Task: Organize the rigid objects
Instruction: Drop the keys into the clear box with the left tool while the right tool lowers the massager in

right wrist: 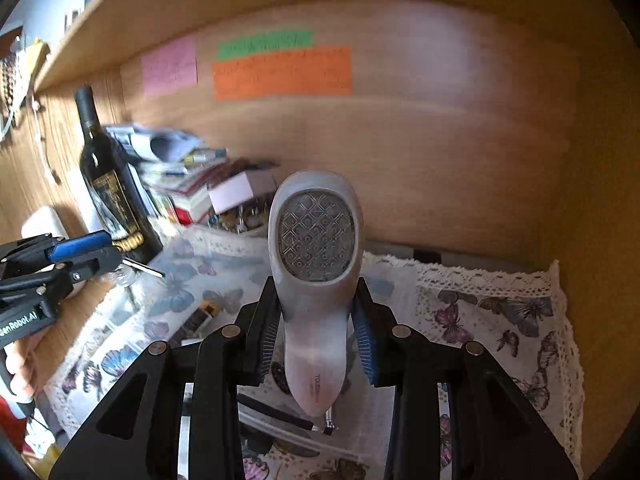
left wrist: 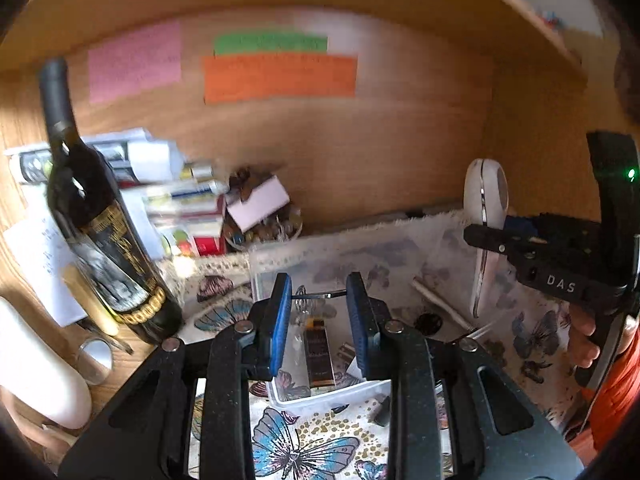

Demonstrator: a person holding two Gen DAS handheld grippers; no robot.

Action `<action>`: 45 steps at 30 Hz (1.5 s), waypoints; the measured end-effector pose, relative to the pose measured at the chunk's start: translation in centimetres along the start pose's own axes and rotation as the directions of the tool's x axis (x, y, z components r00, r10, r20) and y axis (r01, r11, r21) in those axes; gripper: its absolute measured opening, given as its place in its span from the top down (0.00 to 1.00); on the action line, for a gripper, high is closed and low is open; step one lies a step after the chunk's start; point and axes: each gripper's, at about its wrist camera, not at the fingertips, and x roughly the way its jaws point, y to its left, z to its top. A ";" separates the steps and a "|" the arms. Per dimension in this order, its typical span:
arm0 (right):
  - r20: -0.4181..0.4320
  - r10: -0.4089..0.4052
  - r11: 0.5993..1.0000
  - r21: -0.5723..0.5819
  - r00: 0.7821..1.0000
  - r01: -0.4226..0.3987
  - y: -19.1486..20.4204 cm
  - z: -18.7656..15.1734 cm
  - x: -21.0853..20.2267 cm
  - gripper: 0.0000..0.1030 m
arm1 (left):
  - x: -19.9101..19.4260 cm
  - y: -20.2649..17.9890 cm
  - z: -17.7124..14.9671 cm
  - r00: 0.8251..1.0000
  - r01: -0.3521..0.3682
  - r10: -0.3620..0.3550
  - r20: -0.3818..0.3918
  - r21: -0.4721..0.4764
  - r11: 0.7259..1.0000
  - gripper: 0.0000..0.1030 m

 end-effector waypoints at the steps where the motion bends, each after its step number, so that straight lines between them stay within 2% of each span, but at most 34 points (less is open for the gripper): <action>1: -0.012 0.000 1.000 -0.005 1.000 0.000 0.1 -0.1 0.4 0.69 | 0.6 0.0 -0.3 1.000 0.002 -0.002 -0.019 0.001 1.000 0.73; 8: -0.103 -0.005 1.000 -0.020 0.995 0.002 0.1 -1.4 3.0 0.69 | 4.0 0.5 -1.7 0.993 -0.003 0.000 -0.118 -0.022 1.000 0.73; 17: -0.196 -0.010 1.000 -0.025 0.980 0.005 0.5 -1.8 5.0 0.69 | 4.7 0.3 -1.9 0.990 0.014 -0.015 -0.144 -0.003 1.000 0.73; 21: -0.200 -0.009 1.000 -0.028 0.980 0.004 0.5 -2.0 5.0 0.68 | 4.1 0.2 -1.8 0.991 0.015 -0.015 -0.131 0.001 1.000 0.73; 27: -0.161 -0.005 1.000 -0.018 0.987 0.002 0.5 -1.8 3.1 0.68 | 2.4 0.2 -1.1 0.995 0.013 -0.013 -0.097 -0.005 1.000 0.73; 30: -0.130 -0.003 1.000 -0.020 0.992 0.000 0.8 -1.7 1.5 0.63 | 1.4 0.3 -0.9 0.997 0.010 -0.010 -0.078 -0.007 1.000 0.72; 32: -0.110 0.000 1.000 -0.023 0.994 -0.003 1.1 -1.7 0.5 0.59 | 0.6 0.2 -0.9 0.998 0.006 -0.006 -0.063 -0.006 1.000 0.69; 34: -0.087 0.004 1.000 -0.025 0.996 -0.006 1.5 -1.7 -0.8 0.55 | 0.0 0.2 -0.9 0.999 0.000 0.000 -0.053 -0.008 1.000 0.60; 37: -0.059 0.020 0.999 -0.028 0.998 -0.021 1.9 -2.1 -2.5 0.49 | -1.1 0.2 -1.3 0.999 -0.004 0.003 -0.046 -0.012 1.000 0.52; 42: -0.036 0.023 0.999 -0.038 0.999 -0.024 2.2 -3.5 -4.2 0.44 | -1.8 -0.4 -2.9 0.998 -0.026 0.026 -0.063 0.009 1.000 0.38; 45: -0.040 0.029 0.999 -0.032 0.999 -0.031 2.1 -4.5 -4.8 0.43 | -1.9 -0.9 -4.3 0.996 -0.019 0.021 -0.092 0.020 1.000 0.38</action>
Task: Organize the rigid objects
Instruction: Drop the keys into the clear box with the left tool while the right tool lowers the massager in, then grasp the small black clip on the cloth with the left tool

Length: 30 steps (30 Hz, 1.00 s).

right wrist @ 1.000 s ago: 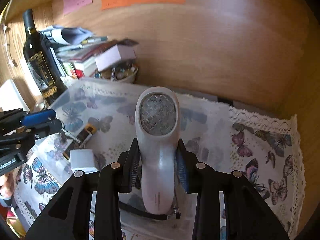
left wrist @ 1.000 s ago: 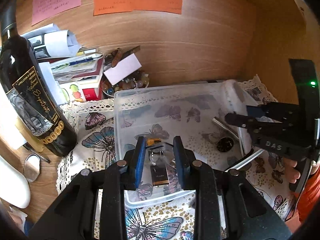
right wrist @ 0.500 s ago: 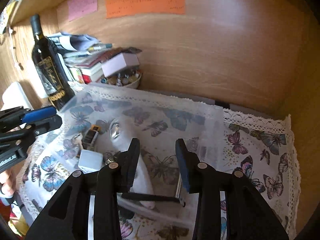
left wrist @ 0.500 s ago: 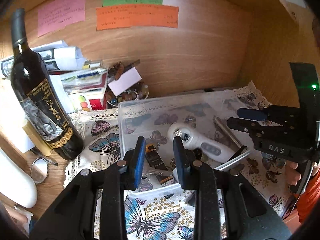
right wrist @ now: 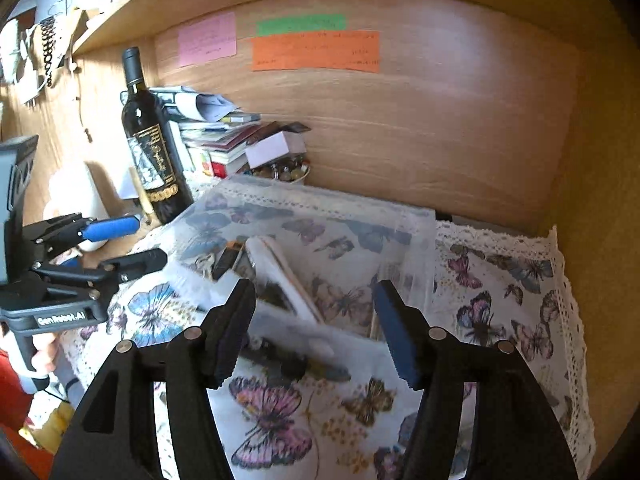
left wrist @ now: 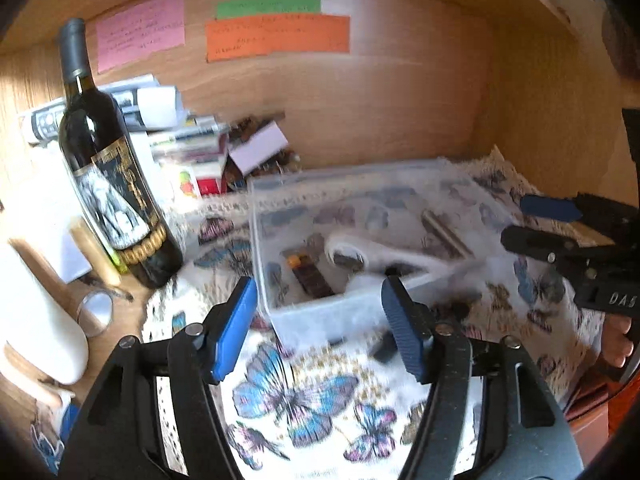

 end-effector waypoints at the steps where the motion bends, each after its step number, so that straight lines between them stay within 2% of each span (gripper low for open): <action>1: -0.003 0.002 1.000 0.004 1.000 -0.002 0.0 -0.4 -0.1 0.42 | 0.1 -0.2 -0.4 1.000 0.004 -0.004 -0.012 0.004 1.000 0.37; 8: -0.046 0.002 1.000 0.028 0.999 -0.001 -0.1 -3.0 0.1 0.41 | 1.5 -2.4 -2.8 0.995 0.044 -0.037 -0.090 0.085 0.995 0.40; 10: -0.060 0.001 0.999 0.039 0.998 0.001 -0.3 -3.7 0.3 0.41 | 2.3 -3.1 -3.1 0.991 0.066 -0.054 -0.121 0.095 0.993 0.47; 14: -0.085 0.007 0.998 0.060 0.996 -0.002 -0.8 -4.4 0.7 0.40 | 4.6 -4.3 -3.7 0.979 0.101 -0.080 -0.187 0.110 0.989 0.52; 19: -0.119 0.019 0.998 0.064 0.993 -0.012 -0.7 -5.1 1.6 0.34 | 7.0 -5.0 -3.8 0.960 0.135 -0.104 -0.260 0.102 0.986 0.63; 20: -0.128 0.024 0.998 0.062 0.992 -0.016 -0.5 -5.2 1.9 0.34 | 7.2 -5.0 -3.8 0.958 0.140 -0.109 -0.264 0.101 0.985 0.66; 22: -0.140 0.033 0.998 0.058 0.990 -0.025 -0.2 -5.3 2.3 0.33 | 7.3 -5.1 -3.7 0.957 0.161 -0.129 -0.261 0.104 0.981 0.81; 24: -0.154 0.039 0.998 0.051 0.987 -0.032 0.2 -5.4 2.9 0.32 | 7.1 -5.1 -3.8 0.954 0.181 -0.150 -0.258 0.098 0.979 0.82; 30: -0.210 0.066 0.996 0.067 0.976 -0.053 1.4 -5.3 5.1 0.24 | 5.4 -4.1 -4.7 0.965 0.164 -0.142 -0.222 0.087 0.983 0.82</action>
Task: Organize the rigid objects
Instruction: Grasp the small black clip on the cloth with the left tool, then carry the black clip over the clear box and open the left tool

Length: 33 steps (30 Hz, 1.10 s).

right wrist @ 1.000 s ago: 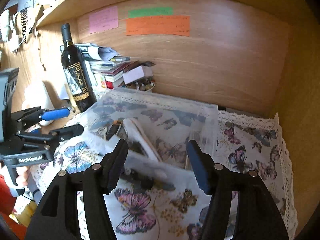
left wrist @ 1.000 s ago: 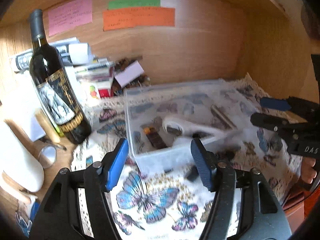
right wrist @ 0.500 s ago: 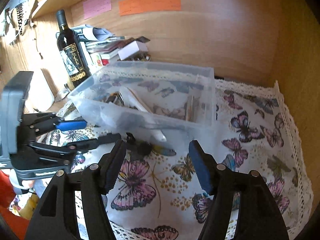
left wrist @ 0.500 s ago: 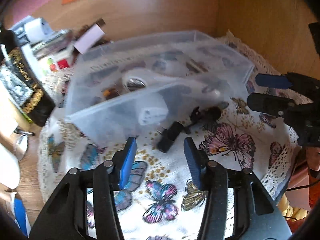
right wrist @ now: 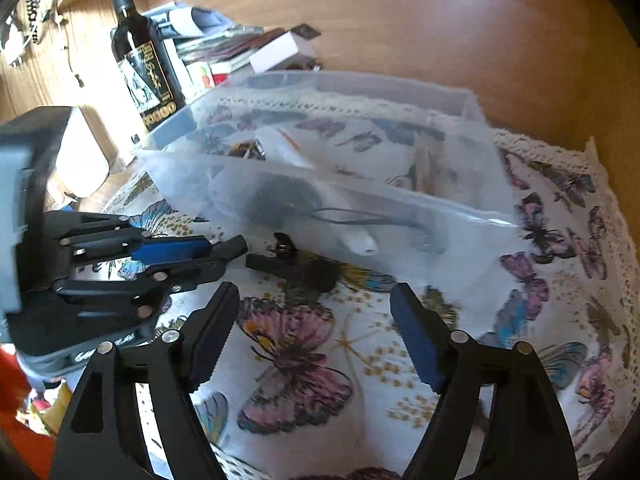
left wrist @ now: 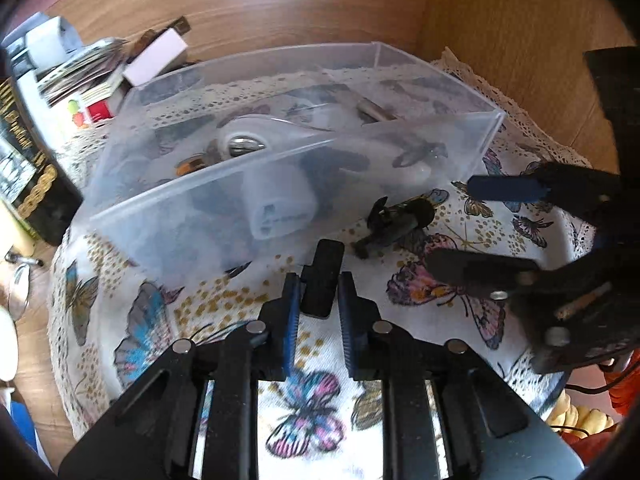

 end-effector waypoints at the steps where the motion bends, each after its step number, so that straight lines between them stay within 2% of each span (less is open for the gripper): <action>1: -0.010 0.005 1.000 0.005 1.000 -0.005 0.2 0.1 0.4 0.22 | -0.5 0.3 -0.3 1.000 -0.004 0.004 0.010 -0.007 1.000 0.82; 7: -0.061 0.020 0.998 0.062 0.998 -0.016 1.4 1.1 2.4 0.19 | -2.6 1.9 -1.4 0.998 -0.025 0.028 0.058 -0.043 0.999 0.82; 12: -0.067 -0.080 0.993 0.077 0.995 0.085 1.9 1.3 3.6 0.20 | -3.5 2.7 -1.7 0.996 -0.024 0.029 0.085 -0.066 0.998 0.82; 14: -0.065 -0.124 0.990 0.055 0.990 0.128 2.3 1.3 3.6 0.29 | -3.7 2.9 -1.8 0.995 -0.019 0.026 0.095 -0.074 0.997 0.82; 16: -0.057 -0.158 0.986 0.036 0.986 0.160 2.5 1.1 3.4 0.44 | -4.0 3.2 -1.9 0.994 -0.015 0.024 0.105 -0.081 0.997 0.82; 20: -0.053 -0.148 0.988 0.024 0.988 0.150 2.3 0.8 2.5 0.45 | -4.7 3.6 -1.8 0.992 -0.008 0.019 0.126 -0.092 0.996 0.82; 26: 0.002 -0.131 0.991 0.016 0.991 0.131 2.5 0.6 -0.2 0.45 | -6.1 3.5 -1.0 0.984 -0.014 0.031 0.174 -0.096 0.995 0.82; 33: 0.127 -0.110 0.994 0.014 0.986 0.109 2.8 1.7 -4.6 0.44 | -8.4 2.8 0.6 0.967 -0.026 0.048 0.249 -0.092 0.995 0.82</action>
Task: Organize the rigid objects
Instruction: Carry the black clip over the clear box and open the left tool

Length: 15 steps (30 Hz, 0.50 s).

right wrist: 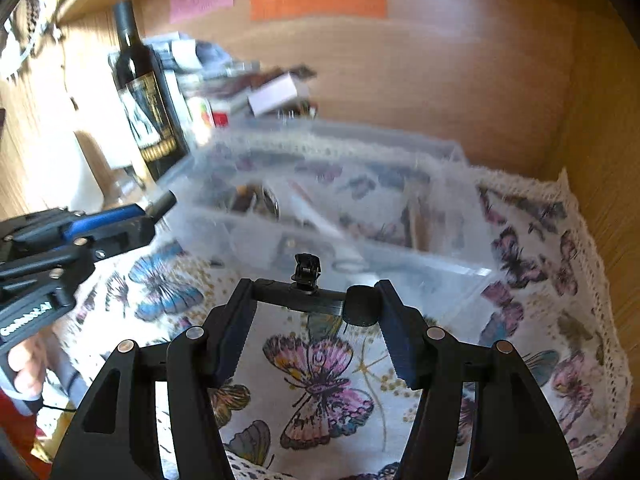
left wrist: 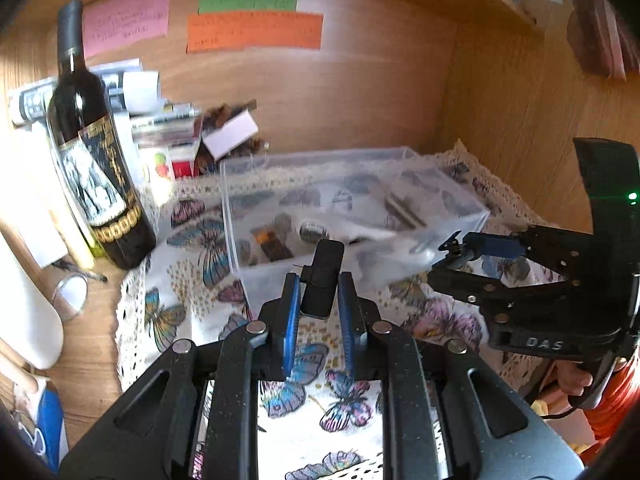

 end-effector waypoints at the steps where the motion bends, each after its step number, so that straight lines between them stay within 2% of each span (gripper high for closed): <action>1: 0.018 0.001 1.000 -0.001 1.000 -0.001 -0.1 0.3 -0.4 0.44 | -0.1 -0.1 0.3 1.000 -0.003 0.003 0.010 0.002 1.000 0.82; 9: 0.144 -0.025 1.000 0.009 0.989 0.024 -1.4 2.9 -2.7 0.44 | -0.5 0.0 3.1 0.997 -0.013 0.013 0.076 -0.004 1.000 0.82; 15: 0.160 -0.043 0.999 0.039 0.986 0.038 -3.0 4.7 -1.4 0.44 | 0.6 0.9 4.9 0.997 -0.025 0.027 0.071 -0.031 0.999 0.82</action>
